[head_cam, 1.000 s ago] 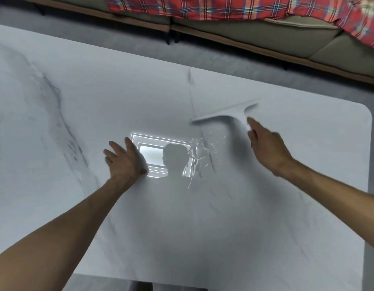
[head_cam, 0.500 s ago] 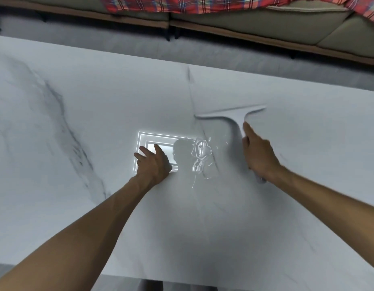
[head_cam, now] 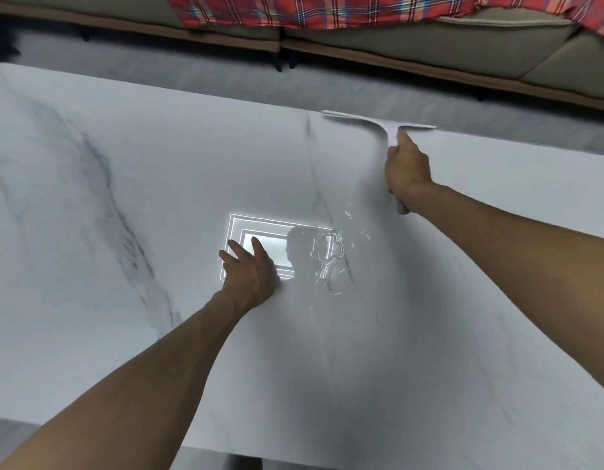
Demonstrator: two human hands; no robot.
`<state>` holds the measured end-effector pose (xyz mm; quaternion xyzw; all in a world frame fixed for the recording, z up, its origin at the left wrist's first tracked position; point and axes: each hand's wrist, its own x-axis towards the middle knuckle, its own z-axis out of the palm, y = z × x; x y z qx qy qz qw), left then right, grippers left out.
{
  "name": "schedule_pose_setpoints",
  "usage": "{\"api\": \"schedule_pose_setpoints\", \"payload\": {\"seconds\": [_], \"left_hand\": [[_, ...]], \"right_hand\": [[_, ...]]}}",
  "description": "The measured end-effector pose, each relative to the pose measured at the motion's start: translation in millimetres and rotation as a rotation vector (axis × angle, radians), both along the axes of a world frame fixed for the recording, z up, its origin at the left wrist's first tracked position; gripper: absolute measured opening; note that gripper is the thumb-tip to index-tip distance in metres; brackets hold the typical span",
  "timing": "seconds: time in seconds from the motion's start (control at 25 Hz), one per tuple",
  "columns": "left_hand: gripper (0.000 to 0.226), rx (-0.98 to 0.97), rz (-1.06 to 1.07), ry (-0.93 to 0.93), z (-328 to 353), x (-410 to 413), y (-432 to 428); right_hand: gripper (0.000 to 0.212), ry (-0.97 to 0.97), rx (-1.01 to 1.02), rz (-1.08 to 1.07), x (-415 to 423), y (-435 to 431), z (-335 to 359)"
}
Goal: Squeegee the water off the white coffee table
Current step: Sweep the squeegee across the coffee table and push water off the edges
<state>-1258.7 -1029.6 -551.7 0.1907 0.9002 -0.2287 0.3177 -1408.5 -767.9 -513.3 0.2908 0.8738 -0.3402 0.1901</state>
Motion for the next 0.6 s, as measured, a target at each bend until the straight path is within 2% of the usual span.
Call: {"api": "schedule_pose_setpoints", "payload": {"seconds": [0.2, 0.32, 0.4, 0.48, 0.56, 0.6], "left_hand": [[0.028, -0.046, -0.064, 0.099, 8.5, 3.5, 2.6], [0.023, -0.019, -0.064, 0.098, 15.2, 5.0, 5.2], [0.02, 0.006, -0.064, 0.112, 16.1, 5.9, 7.2], [0.03, 0.031, 0.062, 0.092, 24.6, 0.9, 13.8], [0.046, 0.187, 0.308, 0.046, 19.5, 1.8, 15.8], [0.048, 0.257, 0.35, 0.087, 6.9, 9.9, 11.9]], "right_hand": [[0.048, 0.056, 0.047, 0.397, 66.4, -21.4, -14.8], [0.047, 0.033, 0.048, 0.636, 125.3, 6.0, -12.7], [0.048, -0.003, 0.096, 0.72, 154.6, 35.3, -6.9], [0.049, -0.042, 0.144, 0.764, 176.4, 69.8, 2.6], [0.049, -0.105, 0.196, 0.786, 189.8, 102.9, 17.1], [0.048, -0.146, 0.224, 0.794, 192.9, 117.6, 24.9]]}}
